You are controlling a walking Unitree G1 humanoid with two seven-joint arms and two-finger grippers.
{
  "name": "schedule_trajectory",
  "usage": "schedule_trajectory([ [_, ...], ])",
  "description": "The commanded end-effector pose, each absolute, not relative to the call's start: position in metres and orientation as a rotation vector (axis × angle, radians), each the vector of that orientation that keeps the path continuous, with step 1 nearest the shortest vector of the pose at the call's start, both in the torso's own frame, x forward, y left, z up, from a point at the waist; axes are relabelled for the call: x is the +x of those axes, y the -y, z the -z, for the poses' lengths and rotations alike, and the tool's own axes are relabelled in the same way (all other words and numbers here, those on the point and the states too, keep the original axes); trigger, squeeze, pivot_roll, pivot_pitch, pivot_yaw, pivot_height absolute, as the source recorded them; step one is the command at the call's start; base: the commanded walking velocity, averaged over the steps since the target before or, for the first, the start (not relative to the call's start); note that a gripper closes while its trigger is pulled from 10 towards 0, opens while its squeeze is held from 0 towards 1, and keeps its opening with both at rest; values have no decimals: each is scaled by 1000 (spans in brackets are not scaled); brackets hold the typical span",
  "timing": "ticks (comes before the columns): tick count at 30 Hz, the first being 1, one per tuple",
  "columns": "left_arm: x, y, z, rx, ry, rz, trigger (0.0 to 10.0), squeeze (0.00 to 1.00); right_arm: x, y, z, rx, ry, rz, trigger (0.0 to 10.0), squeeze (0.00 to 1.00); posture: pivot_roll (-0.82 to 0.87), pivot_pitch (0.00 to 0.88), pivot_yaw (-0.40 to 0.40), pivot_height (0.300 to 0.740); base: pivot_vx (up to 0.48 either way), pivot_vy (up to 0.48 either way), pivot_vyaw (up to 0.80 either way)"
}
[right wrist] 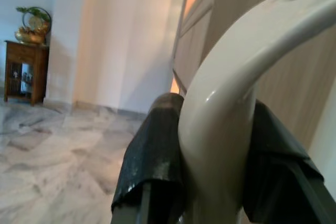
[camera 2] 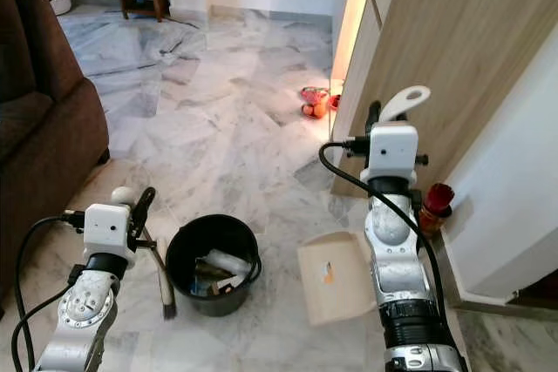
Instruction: Sweep floor
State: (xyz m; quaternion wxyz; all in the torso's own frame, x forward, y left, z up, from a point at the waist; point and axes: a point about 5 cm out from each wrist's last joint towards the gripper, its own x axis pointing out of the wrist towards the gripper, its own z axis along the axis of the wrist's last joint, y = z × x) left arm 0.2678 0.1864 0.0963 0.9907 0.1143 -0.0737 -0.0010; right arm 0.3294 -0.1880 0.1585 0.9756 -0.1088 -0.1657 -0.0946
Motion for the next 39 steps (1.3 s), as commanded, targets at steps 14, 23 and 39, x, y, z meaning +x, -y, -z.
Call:
schedule_trajectory([
  [14, 268, -181, -100, 168, 179, 7, 10000, 0, 331, 211, -127, -208, 257, 225, 10000, 0, 17, 29, -77, 740, 0, 0, 0],
  [23, 262, -185, -96, 140, 156, -9, 10000, 0, 328, 207, -105, -75, 183, 218, 10000, 0, 17, 47, -77, 740, 0, 0, 0],
  [39, 261, -177, -95, 121, 151, 35, 10000, 0, 327, 199, -91, 42, 147, 164, 10000, 0, 20, 56, -78, 740, 0, 0, 0],
])
